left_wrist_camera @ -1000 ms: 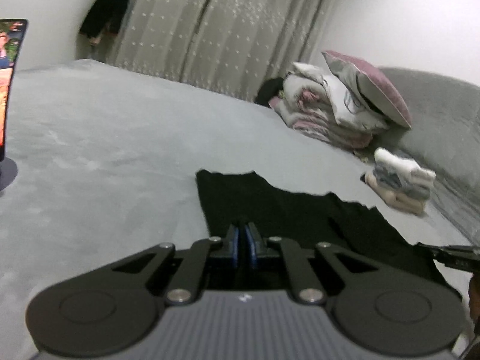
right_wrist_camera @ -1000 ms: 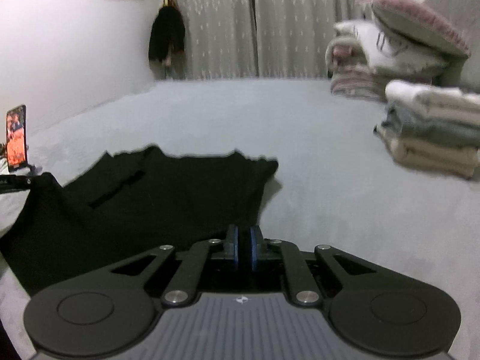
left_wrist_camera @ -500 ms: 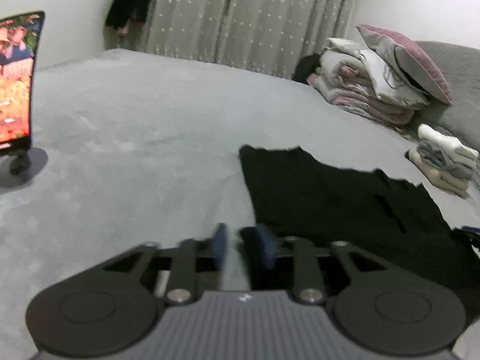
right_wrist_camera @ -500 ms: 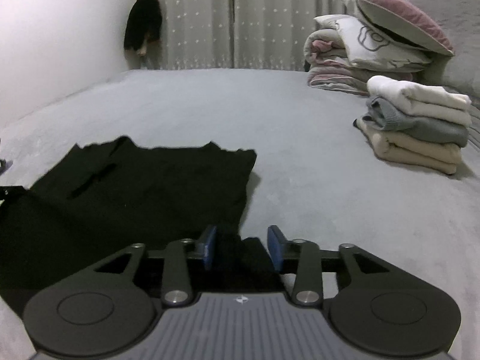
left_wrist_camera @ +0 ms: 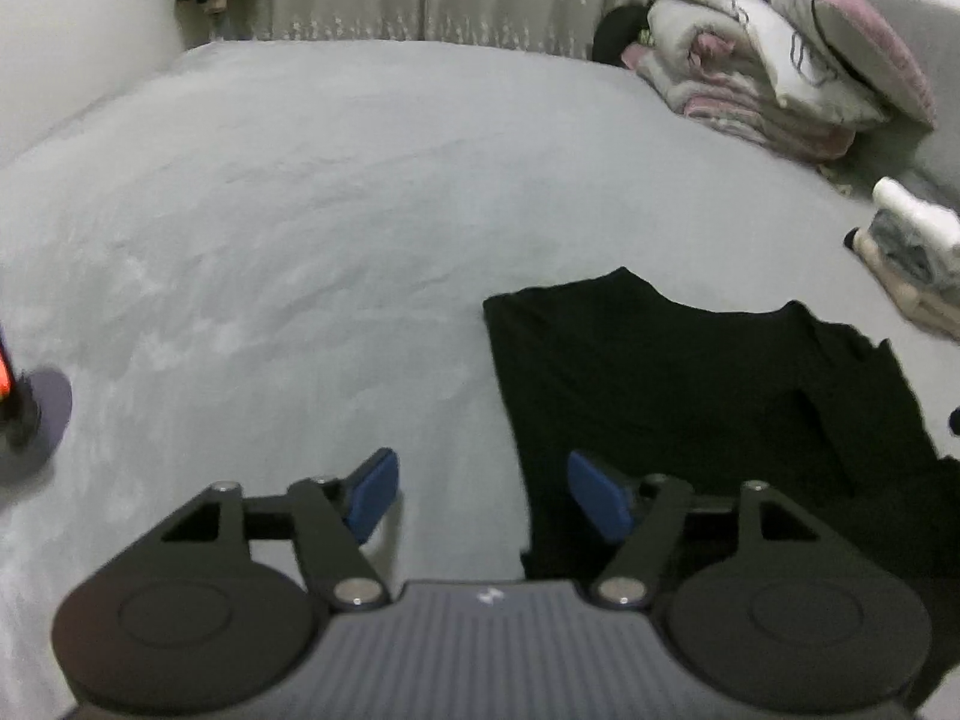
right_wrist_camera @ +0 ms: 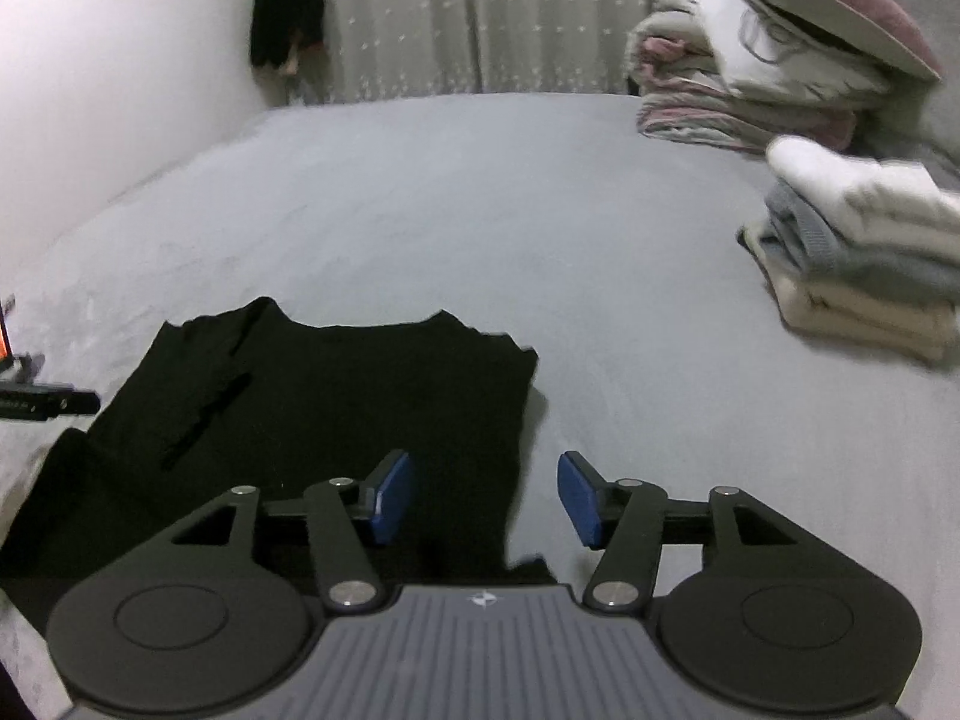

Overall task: Fold clothes
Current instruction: 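Open both tools over the flat black garment, then close both tools on the black garment's edge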

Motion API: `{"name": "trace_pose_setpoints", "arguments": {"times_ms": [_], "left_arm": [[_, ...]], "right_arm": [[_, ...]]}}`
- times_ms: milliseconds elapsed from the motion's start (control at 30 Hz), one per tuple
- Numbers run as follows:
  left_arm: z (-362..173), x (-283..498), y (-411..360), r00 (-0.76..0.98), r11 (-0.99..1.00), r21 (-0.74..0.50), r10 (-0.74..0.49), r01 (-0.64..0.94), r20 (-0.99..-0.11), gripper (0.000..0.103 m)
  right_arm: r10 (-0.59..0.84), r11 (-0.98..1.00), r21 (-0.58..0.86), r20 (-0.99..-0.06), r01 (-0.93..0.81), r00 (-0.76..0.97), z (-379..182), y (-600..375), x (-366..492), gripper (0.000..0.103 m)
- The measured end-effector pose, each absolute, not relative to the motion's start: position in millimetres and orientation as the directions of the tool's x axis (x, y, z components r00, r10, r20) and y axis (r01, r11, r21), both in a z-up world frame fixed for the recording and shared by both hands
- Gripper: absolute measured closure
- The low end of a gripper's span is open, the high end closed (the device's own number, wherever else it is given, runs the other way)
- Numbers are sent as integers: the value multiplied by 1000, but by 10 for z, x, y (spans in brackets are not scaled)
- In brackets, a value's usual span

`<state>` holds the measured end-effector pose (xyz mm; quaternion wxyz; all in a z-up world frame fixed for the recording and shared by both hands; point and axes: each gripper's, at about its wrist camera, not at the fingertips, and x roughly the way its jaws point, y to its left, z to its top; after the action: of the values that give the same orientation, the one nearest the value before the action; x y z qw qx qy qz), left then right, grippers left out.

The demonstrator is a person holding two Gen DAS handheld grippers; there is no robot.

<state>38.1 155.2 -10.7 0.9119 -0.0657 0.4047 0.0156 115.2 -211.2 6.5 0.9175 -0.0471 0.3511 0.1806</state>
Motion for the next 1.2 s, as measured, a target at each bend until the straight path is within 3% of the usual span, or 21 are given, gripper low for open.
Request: {"name": "trace_pose_setpoints", "arguments": {"times_ms": [133,300,500,900,1000,1100,1167,1200], "left_arm": [[-165,520,1541,685,986,-143,-46,-86,-727,29],[-300,591,1526,731,988,-142,-55,-59,-680,26],[-368,852,1659,723,985,-153,-53,-73,-689,24],[-368,1603,1669,662,986,-164,-136,20,-737,36],[-373,1724,1574,657,991,-125,-126,49,-744,45],[-380,1789,1497,657,993,-103,-115,56,-745,61],[-374,1774,1484,656,990,-130,-139,62,-741,99],[-368,1759,1488,655,986,-152,-155,62,-739,98]], "right_arm": [[308,927,36,-645,-374,700,49,-1994,1248,35],[328,928,80,-638,-363,697,-150,-1972,1359,35],[335,936,147,-649,-319,683,-251,-2041,1630,35],[408,910,255,-702,-328,584,-215,-2004,2411,37],[401,907,228,-725,-354,560,-284,-1902,2571,46],[374,904,159,-741,-396,558,-383,-1761,2627,66],[372,897,128,-737,-424,564,-402,-1700,2601,91],[376,892,121,-734,-436,565,-402,-1681,2586,96]]}}
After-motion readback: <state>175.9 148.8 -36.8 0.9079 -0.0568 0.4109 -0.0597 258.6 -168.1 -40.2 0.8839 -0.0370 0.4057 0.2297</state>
